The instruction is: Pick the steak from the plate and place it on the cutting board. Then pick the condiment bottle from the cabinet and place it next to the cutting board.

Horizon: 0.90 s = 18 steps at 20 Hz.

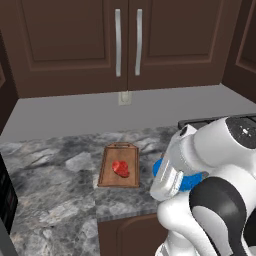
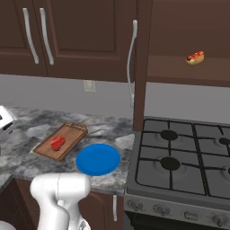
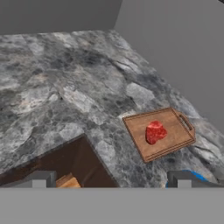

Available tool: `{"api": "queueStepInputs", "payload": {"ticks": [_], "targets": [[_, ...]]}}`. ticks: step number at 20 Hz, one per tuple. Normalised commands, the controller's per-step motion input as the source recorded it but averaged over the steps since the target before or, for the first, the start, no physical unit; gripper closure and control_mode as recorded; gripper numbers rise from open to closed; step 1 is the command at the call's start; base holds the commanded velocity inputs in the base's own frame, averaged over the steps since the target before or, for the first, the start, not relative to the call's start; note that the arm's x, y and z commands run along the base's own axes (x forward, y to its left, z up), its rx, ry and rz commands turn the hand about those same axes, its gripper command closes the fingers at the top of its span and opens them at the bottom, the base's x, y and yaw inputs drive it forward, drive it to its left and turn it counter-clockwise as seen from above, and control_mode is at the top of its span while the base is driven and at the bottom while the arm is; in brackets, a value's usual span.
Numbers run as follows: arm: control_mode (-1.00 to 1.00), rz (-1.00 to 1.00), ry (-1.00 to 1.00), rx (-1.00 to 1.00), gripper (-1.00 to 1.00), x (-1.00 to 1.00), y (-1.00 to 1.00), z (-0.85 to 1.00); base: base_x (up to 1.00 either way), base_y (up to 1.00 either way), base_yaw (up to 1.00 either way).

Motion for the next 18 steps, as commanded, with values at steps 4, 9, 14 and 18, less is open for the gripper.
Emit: {"api": "queueStepInputs", "payload": {"ticks": [4,9,14,18], "targets": [[-1.00,0.00,-0.20,0.00,-1.00,-0.79,-0.29,0.17,0.00,0.00,0.00],[-1.00,0.01,-0.18,0.00,-1.00,-0.68,-0.29,0.25,0.00,0.00,0.00],[-1.00,0.02,-0.12,0.00,-1.00,-0.43,-0.21,0.20,0.00,0.00,0.00],[-1.00,0.01,-0.13,0.00,-1.00,-0.38,-0.16,0.20,0.00,0.00,0.00]]}}
